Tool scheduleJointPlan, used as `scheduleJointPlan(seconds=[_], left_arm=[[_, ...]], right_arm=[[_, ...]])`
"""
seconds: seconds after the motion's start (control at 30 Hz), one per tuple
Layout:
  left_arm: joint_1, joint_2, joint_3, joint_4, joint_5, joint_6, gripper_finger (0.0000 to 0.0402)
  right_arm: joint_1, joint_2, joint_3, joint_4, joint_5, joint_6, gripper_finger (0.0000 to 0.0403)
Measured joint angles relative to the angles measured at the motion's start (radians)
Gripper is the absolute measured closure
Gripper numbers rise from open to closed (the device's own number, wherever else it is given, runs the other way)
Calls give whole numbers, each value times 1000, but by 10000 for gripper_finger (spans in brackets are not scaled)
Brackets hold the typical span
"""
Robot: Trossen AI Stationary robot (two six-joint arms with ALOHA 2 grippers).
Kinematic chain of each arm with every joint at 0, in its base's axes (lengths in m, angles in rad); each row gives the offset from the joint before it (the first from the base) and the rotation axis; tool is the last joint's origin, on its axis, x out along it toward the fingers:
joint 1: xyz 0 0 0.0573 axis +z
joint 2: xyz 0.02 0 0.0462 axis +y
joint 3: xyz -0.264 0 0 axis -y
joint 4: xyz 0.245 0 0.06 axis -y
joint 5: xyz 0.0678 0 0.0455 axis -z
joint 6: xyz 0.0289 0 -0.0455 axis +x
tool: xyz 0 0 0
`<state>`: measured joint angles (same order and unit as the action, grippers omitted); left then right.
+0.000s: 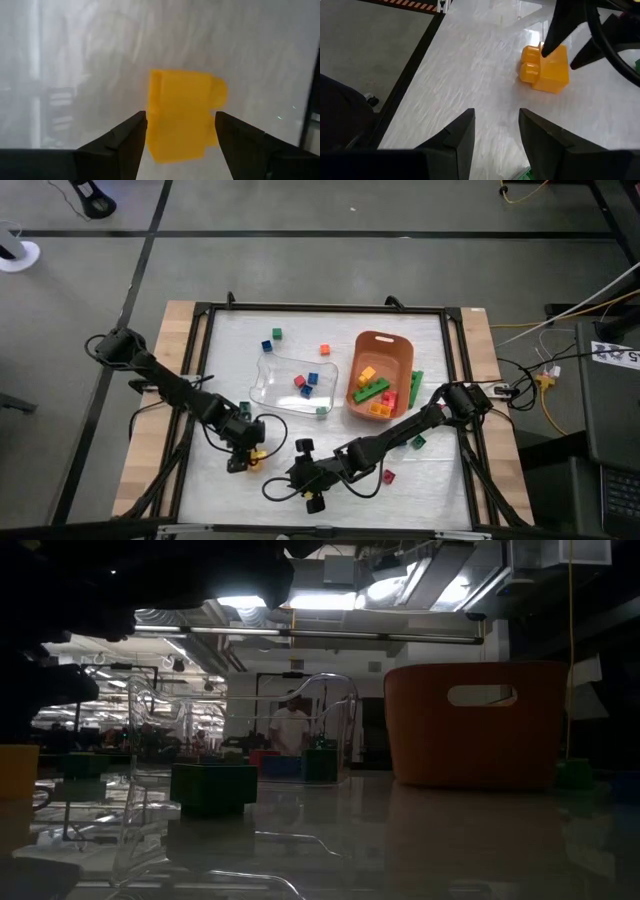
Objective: Sort blocks by size
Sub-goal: Put the big yellow game piece into the orange bin
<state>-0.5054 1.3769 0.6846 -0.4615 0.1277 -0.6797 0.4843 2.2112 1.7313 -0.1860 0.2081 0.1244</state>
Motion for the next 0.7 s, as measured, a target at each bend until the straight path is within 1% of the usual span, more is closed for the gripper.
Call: scheduleJointPlan(seconds=[0.1, 0.3, 0.4, 0.5, 0.7], left_arm=[[-24, 7, 0, 1, -37, 0, 178], [-77, 15, 0, 4, -54, 1, 178], [-97, 15, 0, 3, -96, -2, 178], [-106, 25, 1, 5, -130, -1, 178], [-111, 72, 4, 40, -139, 13, 178]], right_arm=[[0, 0, 0, -6, 0, 0, 249], [0, 0, 0, -8, 0, -1, 249], [0, 0, 0, -7, 0, -1, 249], [0, 0, 0, -7, 0, -1, 249], [0, -1, 0, -7, 0, -1, 249]])
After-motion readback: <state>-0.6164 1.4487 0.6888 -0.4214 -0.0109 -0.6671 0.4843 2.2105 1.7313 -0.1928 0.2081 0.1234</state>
